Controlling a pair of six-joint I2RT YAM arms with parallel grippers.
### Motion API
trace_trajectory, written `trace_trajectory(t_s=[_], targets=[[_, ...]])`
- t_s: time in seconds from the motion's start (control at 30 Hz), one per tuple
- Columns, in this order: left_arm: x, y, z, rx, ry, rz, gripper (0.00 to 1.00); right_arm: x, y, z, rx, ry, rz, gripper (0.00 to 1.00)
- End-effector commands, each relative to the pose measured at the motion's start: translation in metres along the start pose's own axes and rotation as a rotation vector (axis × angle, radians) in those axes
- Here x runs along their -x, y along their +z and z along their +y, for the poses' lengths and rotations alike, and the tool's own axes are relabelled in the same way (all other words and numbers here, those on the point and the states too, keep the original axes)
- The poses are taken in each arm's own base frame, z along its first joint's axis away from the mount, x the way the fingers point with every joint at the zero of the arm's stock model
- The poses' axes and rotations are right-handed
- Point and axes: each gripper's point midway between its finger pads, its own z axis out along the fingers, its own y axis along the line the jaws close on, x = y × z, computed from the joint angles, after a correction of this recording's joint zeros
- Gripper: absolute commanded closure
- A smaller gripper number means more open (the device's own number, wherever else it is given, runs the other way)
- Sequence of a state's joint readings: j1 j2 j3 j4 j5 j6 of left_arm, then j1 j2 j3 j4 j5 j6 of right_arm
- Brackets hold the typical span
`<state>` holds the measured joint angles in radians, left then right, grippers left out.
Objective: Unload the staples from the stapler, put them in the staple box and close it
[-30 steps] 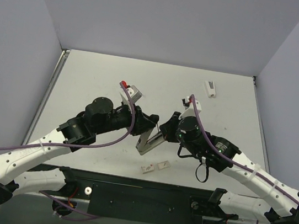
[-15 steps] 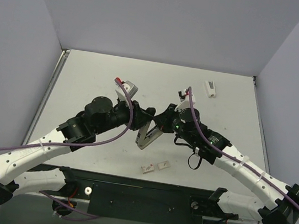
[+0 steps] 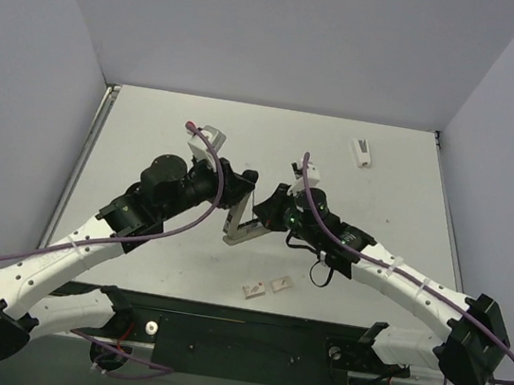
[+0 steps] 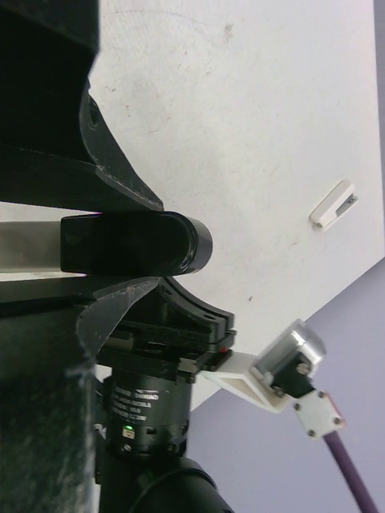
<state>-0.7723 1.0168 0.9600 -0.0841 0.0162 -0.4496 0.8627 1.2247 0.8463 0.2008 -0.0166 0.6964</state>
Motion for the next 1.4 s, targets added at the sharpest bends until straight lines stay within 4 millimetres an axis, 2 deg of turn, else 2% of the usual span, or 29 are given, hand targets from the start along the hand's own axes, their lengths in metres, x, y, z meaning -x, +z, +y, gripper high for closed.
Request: trace_trajectory(t_s=[0.0,0.13,0.3,0.6,1.07,1.37], targets=[[0.113,-0.013,-0.031,-0.111,-0.041,-0.372,1.0,-0.02,0.011,0.005,0.048,0.026,0.058,1.0],[0.118,-0.008,-0.015,-0.085,-0.063,-0.407,1.0,-0.026,0.023,0.009,0.071,0.049,0.069,1.0],[0.116,0.002,-0.01,-0.099,-0.06,-0.407,1.0,-0.032,0.033,0.018,0.1,0.047,0.088,1.0],[0.109,0.024,0.009,-0.061,-0.042,-0.406,1.0,-0.027,0.038,0.027,0.145,0.05,0.067,1.0],[0.089,0.058,0.039,0.015,-0.01,-0.357,1.0,-0.017,0.052,0.023,0.183,0.1,0.055,1.0],[0.088,0.059,0.042,0.017,-0.02,-0.355,1.0,-0.012,0.053,0.02,0.191,0.111,0.058,1.0]])
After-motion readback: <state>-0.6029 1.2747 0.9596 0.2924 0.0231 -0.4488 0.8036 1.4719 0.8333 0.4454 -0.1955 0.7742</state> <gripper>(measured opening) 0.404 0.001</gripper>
